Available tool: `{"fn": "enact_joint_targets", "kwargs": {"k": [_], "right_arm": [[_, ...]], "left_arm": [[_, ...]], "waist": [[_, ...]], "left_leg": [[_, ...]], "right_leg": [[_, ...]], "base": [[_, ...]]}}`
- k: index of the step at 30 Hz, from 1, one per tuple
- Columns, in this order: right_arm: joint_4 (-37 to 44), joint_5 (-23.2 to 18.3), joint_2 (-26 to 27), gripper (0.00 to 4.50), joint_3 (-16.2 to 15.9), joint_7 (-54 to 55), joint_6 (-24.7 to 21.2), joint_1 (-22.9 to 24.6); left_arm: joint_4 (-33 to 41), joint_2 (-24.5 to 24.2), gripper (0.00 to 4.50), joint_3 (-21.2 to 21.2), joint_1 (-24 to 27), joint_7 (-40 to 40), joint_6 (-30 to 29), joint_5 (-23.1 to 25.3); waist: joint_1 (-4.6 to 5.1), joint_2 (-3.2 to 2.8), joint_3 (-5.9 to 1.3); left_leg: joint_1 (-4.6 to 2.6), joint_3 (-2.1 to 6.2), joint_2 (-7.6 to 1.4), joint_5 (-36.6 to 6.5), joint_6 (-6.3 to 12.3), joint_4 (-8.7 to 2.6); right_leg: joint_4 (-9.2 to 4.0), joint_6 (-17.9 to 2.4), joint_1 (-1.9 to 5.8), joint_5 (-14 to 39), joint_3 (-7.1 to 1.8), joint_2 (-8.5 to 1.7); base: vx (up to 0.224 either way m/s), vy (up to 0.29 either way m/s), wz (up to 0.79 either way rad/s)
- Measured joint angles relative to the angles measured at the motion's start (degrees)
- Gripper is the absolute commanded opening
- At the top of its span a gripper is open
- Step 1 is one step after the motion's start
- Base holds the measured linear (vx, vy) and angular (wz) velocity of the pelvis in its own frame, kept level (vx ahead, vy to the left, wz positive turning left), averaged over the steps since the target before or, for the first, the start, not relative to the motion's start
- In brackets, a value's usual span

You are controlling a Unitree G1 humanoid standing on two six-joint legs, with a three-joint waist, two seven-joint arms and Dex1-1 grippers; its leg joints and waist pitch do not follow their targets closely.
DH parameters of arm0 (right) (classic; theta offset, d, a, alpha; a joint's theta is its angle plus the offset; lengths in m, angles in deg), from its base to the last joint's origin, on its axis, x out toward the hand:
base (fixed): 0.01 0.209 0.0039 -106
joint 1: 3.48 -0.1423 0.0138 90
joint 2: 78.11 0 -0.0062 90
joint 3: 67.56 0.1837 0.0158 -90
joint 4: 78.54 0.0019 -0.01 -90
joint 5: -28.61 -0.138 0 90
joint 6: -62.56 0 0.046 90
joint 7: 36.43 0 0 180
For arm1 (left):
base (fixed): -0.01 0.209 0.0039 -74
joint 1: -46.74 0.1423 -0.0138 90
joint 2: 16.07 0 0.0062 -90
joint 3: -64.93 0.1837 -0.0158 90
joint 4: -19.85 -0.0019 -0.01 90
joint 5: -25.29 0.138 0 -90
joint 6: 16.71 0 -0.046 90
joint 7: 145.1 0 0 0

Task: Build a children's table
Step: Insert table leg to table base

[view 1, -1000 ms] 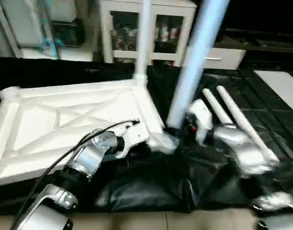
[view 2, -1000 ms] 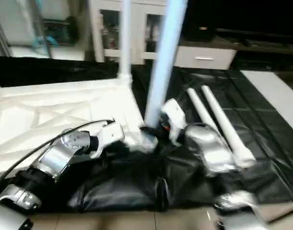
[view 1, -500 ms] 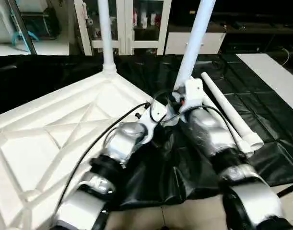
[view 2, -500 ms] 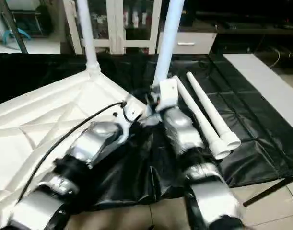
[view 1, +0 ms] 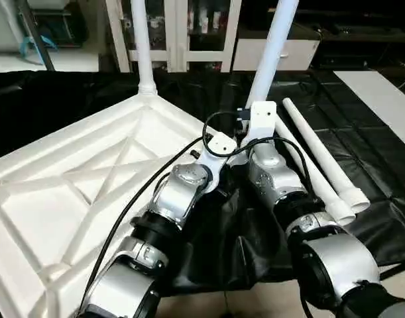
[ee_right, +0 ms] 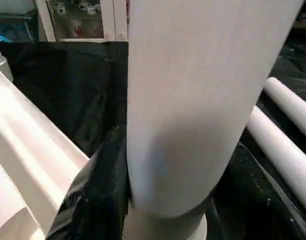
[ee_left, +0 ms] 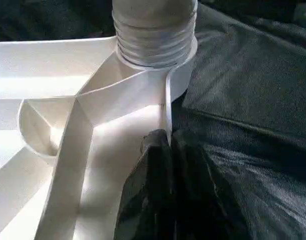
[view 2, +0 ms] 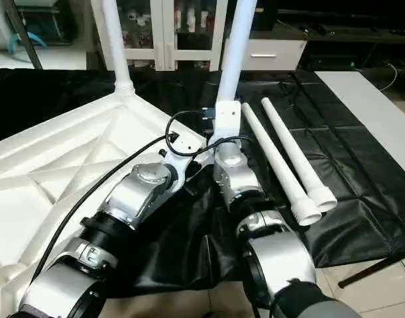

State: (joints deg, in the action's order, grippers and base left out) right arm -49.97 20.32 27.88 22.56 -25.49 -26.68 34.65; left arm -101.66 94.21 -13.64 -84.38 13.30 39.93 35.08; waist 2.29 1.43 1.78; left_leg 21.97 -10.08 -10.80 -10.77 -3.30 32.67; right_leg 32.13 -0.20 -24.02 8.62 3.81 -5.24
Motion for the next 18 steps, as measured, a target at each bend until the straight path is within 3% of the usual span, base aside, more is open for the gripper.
{"fn": "enact_joint_targets", "kwargs": {"k": [3,6,9,11,14,18], "right_arm": [[-1.6,0.7,-1.8,1.84,1.2,1.5,0.4,-0.1],[-2.7,0.7,-3.0,1.84,2.5,2.3,1.0,-0.2],[-3.5,0.7,-3.1,1.84,2.9,2.2,2.3,-0.1],[-4.0,0.7,-3.0,2.4,2.9,1.2,3.3,-0.1],[-5.5,1.7,-2.9,2.57,2.7,0.5,3.3,0.1],[-6.2,2.3,-2.7,2.87,2.7,-0.3,3.8,0.5]], "left_arm": [[3.4,0.0,0.0,0.1,0.2,-0.5,-0.3,-0.6],[5.4,-1.1,0.0,-0.4,-0.1,-0.6,-0.3,-1.0],[5.4,-1.4,0.0,-0.4,0.0,-0.6,-0.5,-1.1],[5.4,-1.3,0.0,-0.3,0.0,-0.7,-0.5,-1.2],[5.4,-1.3,0.0,-0.1,0.0,-0.8,-0.5,-1.3],[5.5,-2.2,0.0,0.2,0.3,-1.5,-0.8,-1.4]], "waist": [[-1.46,-0.01,0.0],[-2.78,-0.08,0.03],[-2.99,-0.05,0.05],[-2.72,-0.01,0.04],[-2.53,0.08,0.04],[-2.61,0.07,0.08]], "left_leg": [[-0.07,-0.12,0.0,0.0,-0.04,0.09],[-0.54,-0.91,-0.24,0.0,-0.04,0.06],[-0.6,-1.17,-0.17,0.0,-0.04,0.08],[-0.6,-1.23,-0.13,0.0,-0.03,0.1],[-0.57,-1.24,-0.17,0.0,-0.03,0.11],[-0.03,-1.28,-0.2,0.0,0.0,0.11]], "right_leg": [[0.0,0.0,0.19,0.0,-0.04,-0.07],[0.0,0.1,0.63,0.0,-0.31,-0.16],[-0.03,0.6,0.71,0.3,-0.67,-0.19],[-0.03,0.6,0.7,0.3,-0.83,-0.18],[0.0,0.4,0.66,0.3,-0.82,-0.14],[0.18,0.4,0.13,0.3,-0.81,-0.13]], "base": [[0.0,0.0,0.0],[0.0,0.0,0.0],[0.0,0.0,0.0],[0.0,0.0,0.0],[0.0,0.0,0.0],[0.0,0.0,0.0]]}}
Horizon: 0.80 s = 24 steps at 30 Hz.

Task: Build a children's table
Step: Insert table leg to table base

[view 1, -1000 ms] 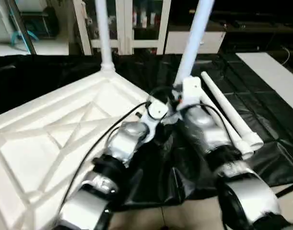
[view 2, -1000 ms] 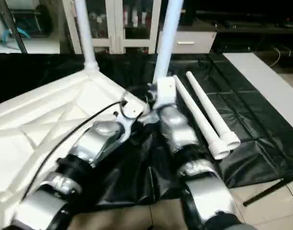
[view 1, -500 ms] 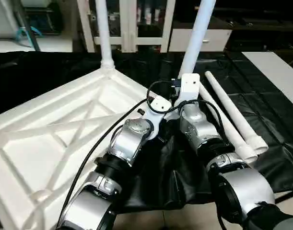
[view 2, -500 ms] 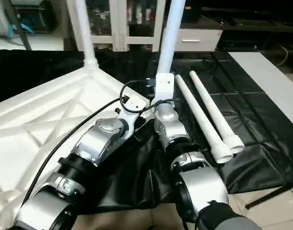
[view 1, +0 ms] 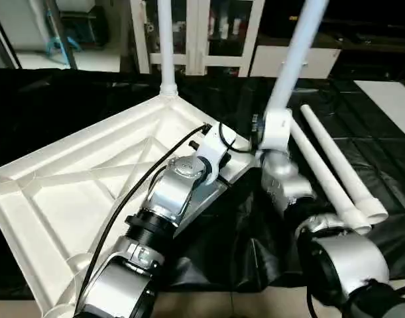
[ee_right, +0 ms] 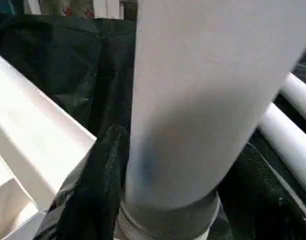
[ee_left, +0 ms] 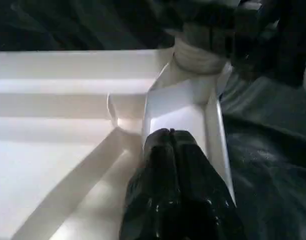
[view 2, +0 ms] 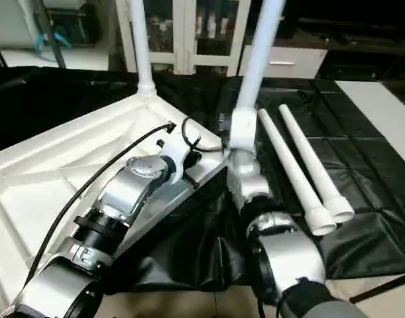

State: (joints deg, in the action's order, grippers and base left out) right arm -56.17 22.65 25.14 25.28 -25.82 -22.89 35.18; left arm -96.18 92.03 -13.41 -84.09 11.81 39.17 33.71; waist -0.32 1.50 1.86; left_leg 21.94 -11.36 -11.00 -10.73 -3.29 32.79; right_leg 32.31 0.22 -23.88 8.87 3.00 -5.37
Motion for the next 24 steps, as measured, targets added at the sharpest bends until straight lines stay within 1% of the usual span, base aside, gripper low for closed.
{"fn": "enact_joint_targets", "kwargs": {"k": [2,3,6,8,10,11,12,13,18,21,22,24], "right_arm": [[-0.3,0.1,-0.1,3.01,0.0,-0.6,0.0,0.0],[-0.3,0.1,-0.1,3.19,0.0,-1.0,0.0,0.0],[-0.4,0.1,-0.2,3.31,0.0,-2.1,-0.1,0.0],[-0.4,0.1,-0.2,3.67,0.1,-3.3,0.0,0.0],[0.1,0.1,-0.3,3.69,0.0,-4.7,0.0,0.3],[0.6,0.1,-0.3,3.87,0.0,-5.4,0.0,0.6],[1.5,0.1,-0.3,3.87,0.0,-6.1,0.0,1.0],[2.6,0.1,-0.6,4.02,0.0,-7.4,0.0,1.8],[8.8,0.1,-2.1,4.02,-1.2,-12.8,-0.5,5.3],[14.0,0.1,-3.3,4.02,-1.7,-15.4,-1.7,8.8],[16.1,0.1,-3.7,4.09,-2.0,-16.1,-2.5,10.3],[19.5,0.0,-4.7,4.12,-2.2,-17.1,-4.1,12.5]], "left_arm": [[0.0,-0.4,0.0,0.2,0.2,-0.5,0.0,-0.2],[0.0,-0.6,0.0,0.3,0.3,-0.6,-0.1,-0.3],[0.0,-1.2,0.0,0.6,0.3,-1.0,-0.1,-0.3],[0.0,-1.9,0.0,0.6,0.3,-1.1,0.0,-0.3],[0.0,-2.5,0.0,0.6,0.3,-1.2,0.1,-0.3],[0.1,-2.8,0.0,0.6,0.4,-1.3,0.1,-0.3],[0.4,-3.2,0.0,0.6,0.5,-1.5,0.2,-0.3],[1.0,-3.6,0.0,0.6,0.8,-1.7,0.4,-0.3],[1.6,-5.1,0.0,0.6,1.4,-2.6,1.5,-0.5],[1.6,-5.8,0.0,0.6,1.7,-3.1,2.3,-0.9],[1.6,-6.0,0.2,0.6,1.7,-3.3,2.7,-1.0],[1.7,-6.1,0.41,0.5,1.7,-4.3,2.8,-1.7]], "waist": [[-0.02,-0.03,0.03],[-0.03,-0.03,0.03],[-0.05,-0.06,0.08],[-0.02,-0.06,0.14],[0.03,-0.11,0.23],[0.02,-0.14,0.27],[0.04,-0.14,0.33],[0.03,-0.11,0.41],[-0.07,-0.14,0.47],[-0.23,-0.12,0.48],[-0.28,-0.12,0.48],[-0.6,-0.12,0.48]], "left_leg": [[0.16,-0.04,0.0,0.2,0.33,0.05],[0.16,-0.04,-0.01,0.2,0.35,0.06],[0.15,-0.06,-0.04,0.2,0.36,0.1],[0.15,-0.06,-0.05,0.2,0.35,0.22],[0.15,-0.06,-0.08,0.2,0.34,0.33],[0.15,-0.06,-0.09,0.2,0.34,0.37],[0.15,-0.07,-0.09,0.2,0.33,0.41],[0.16,-0.07,-0.11,0.2,0.32,0.48],[0.23,-0.07,-0.14,0.2,0.33,0.69],[0.25,-0.07,-0.13,0.2,0.34,0.74],[0.26,-0.08,-0.13,0.2,0.34,0.75],[0.26,-0.08,-0.13,0.2,0.35,0.76]], "right_leg": [[0.06,0.0,-0.17,0.0,-0.01,0.0],[0.08,0.0,-0.18,0.0,-0.01,0.0],[0.13,0.0,-0.2,0.0,0.0,0.0],[0.28,0.0,-0.22,0.0,-0.02,0.0],[0.43,0.0,-0.26,0.0,-0.03,0.0],[0.5,0.0,-0.27,0.0,-0.04,0.0],[0.61,0.0,-0.32,0.0,-0.07,0.0],[0.69,0.0,-0.36,0.0,-0.09,0.0],[0.8,0.0,-0.4,0.0,-0.12,0.02],[0.8,0.0,-0.39,0.0,-0.16,0.02],[0.8,0.0,-0.39,0.0,-0.17,0.02],[0.81,0.0,-0.39,0.0,-0.18,0.02]], "base": [[0.0,0.0,0.0],[0.0,0.0,0.0],[0.0,0.0,0.0],[0.0,0.0,0.0],[0.0,0.0,0.0],[0.0,0.0,0.0],[0.0,0.0,0.0],[0.0,0.0,0.0],[0.0,0.0,0.0],[0.0,0.0,0.0],[0.0,0.0,0.0],[0.0,0.0,0.0]]}}
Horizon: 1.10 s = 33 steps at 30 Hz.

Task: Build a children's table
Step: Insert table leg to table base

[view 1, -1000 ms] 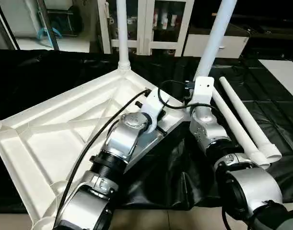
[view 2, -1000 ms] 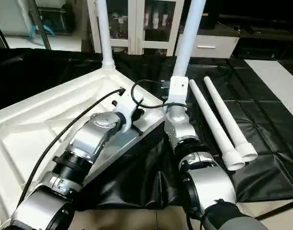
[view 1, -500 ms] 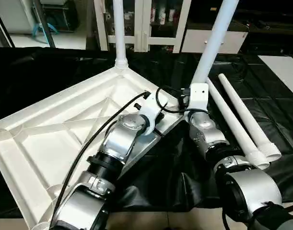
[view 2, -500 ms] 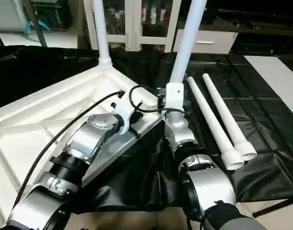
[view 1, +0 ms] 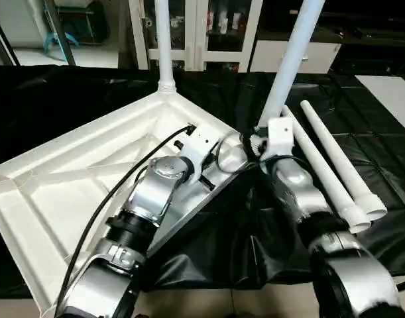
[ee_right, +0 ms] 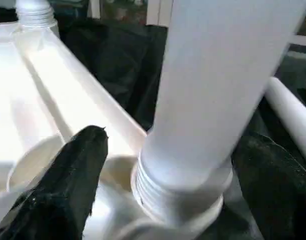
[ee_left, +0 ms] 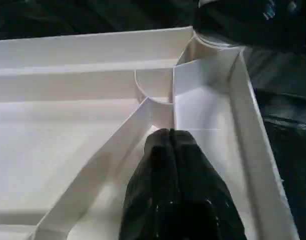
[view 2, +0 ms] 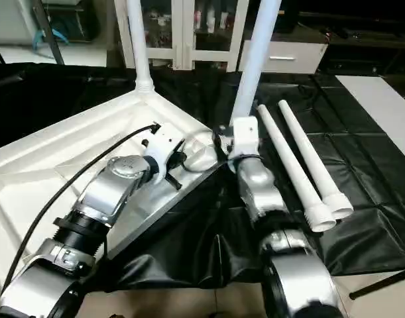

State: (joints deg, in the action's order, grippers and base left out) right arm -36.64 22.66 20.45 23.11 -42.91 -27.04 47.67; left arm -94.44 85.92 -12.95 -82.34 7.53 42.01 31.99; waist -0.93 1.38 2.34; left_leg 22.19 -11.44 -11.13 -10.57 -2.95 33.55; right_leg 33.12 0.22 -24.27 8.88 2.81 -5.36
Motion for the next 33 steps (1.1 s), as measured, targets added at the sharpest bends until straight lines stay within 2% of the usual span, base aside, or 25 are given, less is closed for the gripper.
{"fn": "enact_joint_targets", "kwargs": {"k": [3,4,8,9,12,14,17,21,24,28,33], "right_arm": [[11.0,-0.7,-3.0,4.12,0.4,-1.7,-4.1,6.3],[14.2,-1.1,-3.9,4.12,0.9,-2.2,-5.4,7.8],[23.9,-2.7,-7.8,4.12,1.9,-5.3,-9.1,11.7],[25.2,-3.0,-8.4,4.12,2.0,-6.0,-9.6,12.1],[32.5,-6.4,-14.0,4.12,1.6,-13.5,-16.3,15.4],[38.9,-9.5,-18.9,4.12,1.0,-20.1,-22.4,18.2],[44.3,-11.7,-24.4,4.12,0.3,-26.8,-26.9,20.7],[46.0,-12.1,-29.3,4.12,-0.1,-31.5,-30.0,22.1],[46.1,-12.0,-29.6,4.12,0.0,-31.7,-31.6,22.5],[48.4,-13.2,-31.1,4.12,0.0,-33.5,-34.9,22.5],[50.2,-13.9,-32.3,4.12,-0.3,-35.6,-36.2,22.9]], "left_arm": [[1.8,0.8,0.46,-0.5,0.4,-3.7,-1.6,-3.3],[2.2,0.9,0.67,-1.0,0.5,-4.6,-2.0,-4.4],[1.9,2.1,0.82,-1.1,0.4,-5.9,-2.3,-5.9],[1.9,2.2,1.1,-1.1,0.4,-6.1,-2.3,-6.0],[-0.9,4.2,1.22,-1.1,-0.6,-7.0,-2.3,-7.3],[-3.2,5.2,1.53,-1.0,-1.6,-7.4,-2.1,-8.1],[-6.4,6.0,1.64,-1.0,-3.0,-7.1,-1.7,-8.1],[-12.5,7.5,2.01,-1.0,-5.7,-4.4,0.0,-7.3],[-15.7,8.3,2.01,-1.0,-7.2,-3.0,0.6,-6.9],[-20.9,9.1,2.01,-0.9,-8.5,-1.5,2.0,-6.1],[-26.0,9.1,2.01,0.0,-10.8,1.6,5.0,-4.0]], "waist": [[-1.2,-0.01,0.02],[-1.38,-0.07,0.06],[-1.44,-0.21,0.14],[-1.36,-0.26,0.14],[-1.27,-0.65,0.2],[-1.42,-0.93,0.3],[-1.36,-1.35,0.41],[-1.28,-1.58,0.39],[-1.19,-1.66,0.38],[-1.5,-1.71,0.37],[-2.04,-1.77,0.33]], "left_leg": [[0.0,-0.02,0.01,0.0,0.02,0.01],[-0.03,-0.04,0.02,0.0,0.02,0.03],[-0.16,-0.07,0.06,0.0,0.0,0.09],[-0.19,-0.06,0.06,0.0,-0.03,0.09],[-0.19,-0.03,0.12,-0.2,-0.22,0.13],[-0.15,-0.02,0.13,-0.1,-0.15,0.14],[-0.13,0.01,0.11,0.0,0.11,0.17],[-0.15,0.02,0.1,0.0,0.12,0.24],[-0.15,0.03,0.11,0.0,0.13,0.28],[-0.12,0.04,0.12,0.0,0.19,0.33],[-0.17,0.06,0.12,0.0,0.21,0.39]], "right_leg": [[0.0,0.0,0.0,0.0,-0.04,0.0],[0.0,0.0,0.02,0.0,-0.1,0.0],[0.0,0.0,0.17,0.0,-0.23,0.0],[0.0,0.0,0.21,0.0,-0.23,0.0],[-0.04,0.0,0.29,0.0,-0.34,0.02],[-0.05,0.0,0.3,0.0,-0.35,0.02],[-0.03,0.0,0.3,0.0,-0.33,0.03],[0.0,0.0,0.31,0.0,-0.32,0.03],[0.0,0.0,0.31,0.0,-0.33,0.03],[-0.01,0.0,0.34,0.0,-0.33,0.01],[0.0,0.0,0.43,-0.1,-0.31,0.0]], "base": [[0.0,0.0,0.0],[0.0,0.0,0.0],[0.0,0.0,0.0],[0.0,0.0,0.0],[0.0,0.0,0.0],[0.0,0.0,0.0],[0.0,0.0,0.0],[0.0,0.0,0.0],[0.0,0.0,0.0],[0.0,0.0,0.0],[0.0,0.0,0.0]]}}
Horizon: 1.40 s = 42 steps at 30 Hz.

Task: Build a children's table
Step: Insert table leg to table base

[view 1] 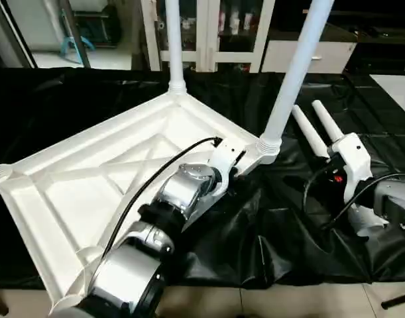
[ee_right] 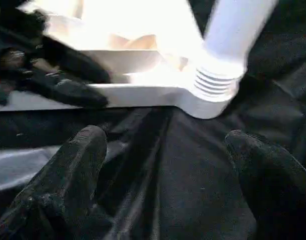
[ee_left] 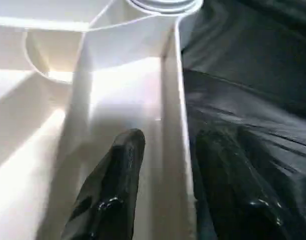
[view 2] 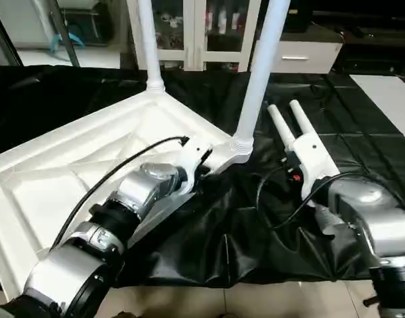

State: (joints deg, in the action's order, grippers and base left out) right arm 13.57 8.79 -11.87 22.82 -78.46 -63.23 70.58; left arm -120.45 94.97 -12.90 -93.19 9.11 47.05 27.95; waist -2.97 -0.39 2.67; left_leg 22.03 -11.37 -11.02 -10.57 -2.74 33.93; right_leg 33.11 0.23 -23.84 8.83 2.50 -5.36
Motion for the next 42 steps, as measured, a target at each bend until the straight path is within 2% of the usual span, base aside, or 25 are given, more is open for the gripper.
{"fn": "enact_joint_targets", "kwargs": {"k": [2,5,8,9,12,15,18,20,24,29,33,37,40,42], "right_arm": [[0.3,-0.3,0.0,4.12,-0.4,-0.6,-0.4,0.0],[0.7,-0.3,0.0,4.12,-0.4,-0.8,-1.3,0.0],[1.6,-0.3,0.0,4.12,-0.4,-0.8,-1.6,0.1],[1.7,-0.3,0.0,4.12,-0.4,-0.9,-1.6,0.1],[1.7,-0.3,0.0,4.12,-0.4,-0.9,-1.6,0.1],[1.7,-0.3,0.0,4.12,-0.4,-1.0,-1.6,0.1],[1.7,-0.3,0.0,4.12,-0.4,-1.0,-1.6,0.1],[1.7,-0.3,0.0,4.12,-0.4,-1.0,-1.6,0.1],[1.6,-0.2,0.3,4.12,-0.4,-0.8,-1.6,-0.2],[1.6,-0.3,0.9,4.12,-0.3,-0.6,-1.6,-0.6],[1.9,-0.3,0.2,4.12,-0.5,-2.9,-0.9,0.4],[1.9,-0.3,0.0,4.12,-0.8,-4.0,-0.6,0.7],[2.7,-0.4,-0.2,4.12,-1.0,-5.4,0.2,1.3],[3.1,-0.4,-0.8,4.12,-1.2,-6.1,0.3,2.4]], "left_arm": [[-2.1,0.6,2.01,0.1,-1.0,1.4,1.2,0.6],[-4.6,0.7,1.65,-0.1,-2.1,1.8,2.5,0.6],[-5.5,0.7,1.55,0.1,-2.3,0.9,3.5,1.0],[-5.7,0.7,1.27,0.2,-2.3,0.7,3.9,1.1],[-6.3,0.5,1.16,0.9,-2.3,-1.1,5.1,1.6],[-6.8,0.4,0.77,1.5,-2.5,-2.8,6.0,1.8],[-7.0,0.2,0.74,2.2,-2.5,-4.5,6.4,2.2],[-6.9,-0.2,0.46,2.9,-2.5,-6.1,6.6,2.8],[-6.6,-1.8,0.27,3.6,-2.0,-8.7,7.5,3.3],[-3.6,-7.3,0.06,4.9,1.0,-16.9,11.7,3.3],[1.3,-14.2,0.02,5.8,5.0,-24.1,14.5,3.2],[7.3,-20.7,0.02,6.3,9.4,-33.0,18.6,2.5],[15.3,-24.7,0.02,7.3,13.9,-37.9,18.4,1.4],[17.6,-26.0,0.02,7.8,15.1,-39.8,18.3,0.8]], "waist": [[-0.07,-0.09,-0.06],[-0.04,-0.2,-0.12],[-0.05,-0.33,-0.21],[-0.08,-0.36,-0.23],[-0.19,-0.44,-0.27],[-0.26,-0.51,-0.32],[-0.35,-0.62,-0.39],[-0.41,-0.69,-0.43],[-0.43,-0.9,-0.57],[-0.39,-1.04,-0.66],[-0.11,-0.91,-0.58],[0.13,-0.87,-0.56],[-0.17,-0.77,-0.51],[-0.51,-0.72,-0.5]], "left_leg": [[-0.03,0.01,0.0,0.0,0.01,0.07],[-0.04,0.02,0.01,0.0,-0.01,0.1],[-0.04,0.02,0.01,0.0,-0.03,0.13],[-0.04,0.02,0.01,0.0,-0.04,0.14],[-0.03,0.02,0.02,0.0,-0.04,0.15],[-0.03,0.04,0.03,0.0,0.0,0.15],[-0.02,0.05,0.02,0.0,0.03,0.15],[-0.03,0.06,0.02,0.0,0.04,0.14],[-0.07,0.07,0.02,0.0,0.05,0.14],[-0.42,0.09,0.01,0.0,-0.08,0.13],[-0.89,0.06,0.02,-0.1,-0.11,0.01],[-0.89,0.06,0.03,-0.1,-0.13,-0.04],[-0.84,0.02,0.04,-0.1,-0.14,-0.1],[-0.82,-0.01,0.08,-0.1,-0.15,-0.19]], "right_leg": [[0.0,0.0,0.06,0.0,0.0,-0.01],[0.0,-0.1,0.08,-0.1,0.0,-0.01],[0.0,0.0,0.1,-0.1,-0.01,-0.01],[0.0,0.0,0.11,-0.1,-0.01,-0.02],[0.0,0.0,0.12,-0.1,-0.01,-0.03],[0.0,0.0,0.14,-0.1,0.0,-0.04],[0.0,-0.1,0.14,-0.1,0.02,-0.04],[0.0,0.0,0.14,-0.1,0.04,-0.04],[0.0,0.0,0.19,-0.1,0.05,-0.04],[0.0,0.2,0.47,0.1,0.05,-0.03],[-0.03,0.4,0.79,0.2,0.01,-0.03],[-0.05,0.4,0.77,0.2,-0.03,-0.03],[-0.08,0.5,0.77,0.2,-0.09,-0.04],[-0.08,0.5,0.77,0.2,-0.17,-0.04]], "base": [[0.0,0.0,0.0],[0.0,0.0,0.0],[0.0,0.0,0.0],[0.0,0.0,0.0],[0.0,0.0,0.0],[0.0,0.0,0.0],[0.0,0.0,0.0],[0.0,0.0,0.0],[0.0,0.0,0.0],[0.0,0.0,0.0],[0.0,0.0,0.0],[0.0,0.0,0.0],[0.0,0.0,0.0],[0.0,0.0,0.0]]}}
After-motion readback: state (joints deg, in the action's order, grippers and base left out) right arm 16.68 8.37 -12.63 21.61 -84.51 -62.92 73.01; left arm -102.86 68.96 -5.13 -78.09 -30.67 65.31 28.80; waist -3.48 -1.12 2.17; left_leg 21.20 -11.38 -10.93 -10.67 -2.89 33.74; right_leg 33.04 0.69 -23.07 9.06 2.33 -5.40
